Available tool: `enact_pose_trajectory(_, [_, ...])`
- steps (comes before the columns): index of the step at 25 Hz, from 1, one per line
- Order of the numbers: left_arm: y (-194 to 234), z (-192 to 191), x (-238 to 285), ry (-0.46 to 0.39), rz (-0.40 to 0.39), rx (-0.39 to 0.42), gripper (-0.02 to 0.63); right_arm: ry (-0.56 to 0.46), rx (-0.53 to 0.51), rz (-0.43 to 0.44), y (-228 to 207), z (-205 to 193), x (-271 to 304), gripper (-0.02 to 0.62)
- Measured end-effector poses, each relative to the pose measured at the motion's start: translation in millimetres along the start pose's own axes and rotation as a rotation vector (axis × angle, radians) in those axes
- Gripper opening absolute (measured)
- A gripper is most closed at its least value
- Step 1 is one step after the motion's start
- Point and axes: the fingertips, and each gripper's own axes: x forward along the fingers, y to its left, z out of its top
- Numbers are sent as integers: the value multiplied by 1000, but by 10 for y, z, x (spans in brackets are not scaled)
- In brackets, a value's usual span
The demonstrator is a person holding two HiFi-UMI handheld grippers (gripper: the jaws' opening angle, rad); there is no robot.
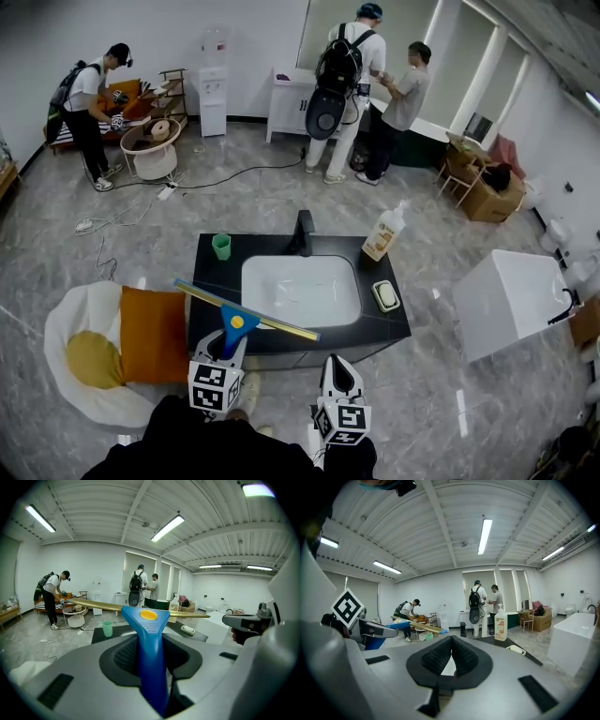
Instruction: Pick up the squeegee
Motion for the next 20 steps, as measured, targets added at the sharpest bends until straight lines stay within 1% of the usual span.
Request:
enact_pose_trajectory(6, [-66,19,-325,-30,14,4,135,-15,-12,-10,19,11,-286,14])
enact_pose_trajectory(11, [-66,-41,-513,-40,27,9,135,-23,-3,-3,98,-15,-434,14])
enact_pose_trajectory(20, [-48,-77,-641,-42,44,6,135,-26,-8,4,145,-52,-495,14])
